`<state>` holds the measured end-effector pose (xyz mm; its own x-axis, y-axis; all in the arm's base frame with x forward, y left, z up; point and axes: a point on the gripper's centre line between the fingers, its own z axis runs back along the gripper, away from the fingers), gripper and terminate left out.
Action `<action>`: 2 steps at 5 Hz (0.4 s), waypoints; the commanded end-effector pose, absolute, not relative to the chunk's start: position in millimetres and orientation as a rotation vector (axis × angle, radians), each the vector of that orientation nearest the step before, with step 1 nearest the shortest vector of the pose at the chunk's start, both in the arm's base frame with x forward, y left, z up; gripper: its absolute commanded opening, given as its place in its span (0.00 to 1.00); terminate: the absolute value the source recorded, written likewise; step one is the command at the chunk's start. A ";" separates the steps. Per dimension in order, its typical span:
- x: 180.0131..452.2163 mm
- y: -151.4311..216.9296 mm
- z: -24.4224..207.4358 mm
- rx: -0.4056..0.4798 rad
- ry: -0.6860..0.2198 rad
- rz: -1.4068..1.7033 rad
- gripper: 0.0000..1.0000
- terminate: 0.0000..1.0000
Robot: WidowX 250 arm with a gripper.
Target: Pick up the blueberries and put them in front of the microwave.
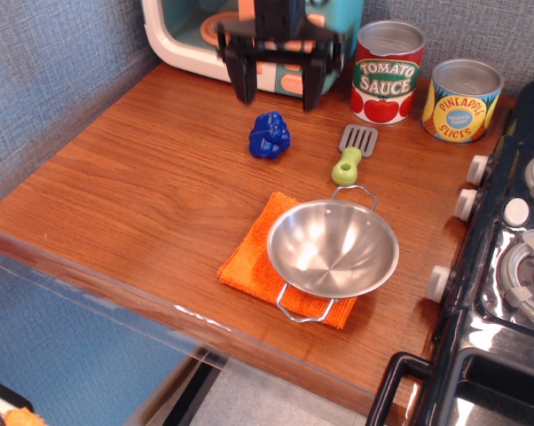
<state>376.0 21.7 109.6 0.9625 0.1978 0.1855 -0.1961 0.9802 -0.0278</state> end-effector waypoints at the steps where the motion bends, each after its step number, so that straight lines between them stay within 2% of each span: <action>1: 367.6 25.3 122.5 -0.026 -0.184 0.104 1.00 0.00; 2: 369.6 24.0 117.6 -0.032 -0.158 0.072 1.00 0.00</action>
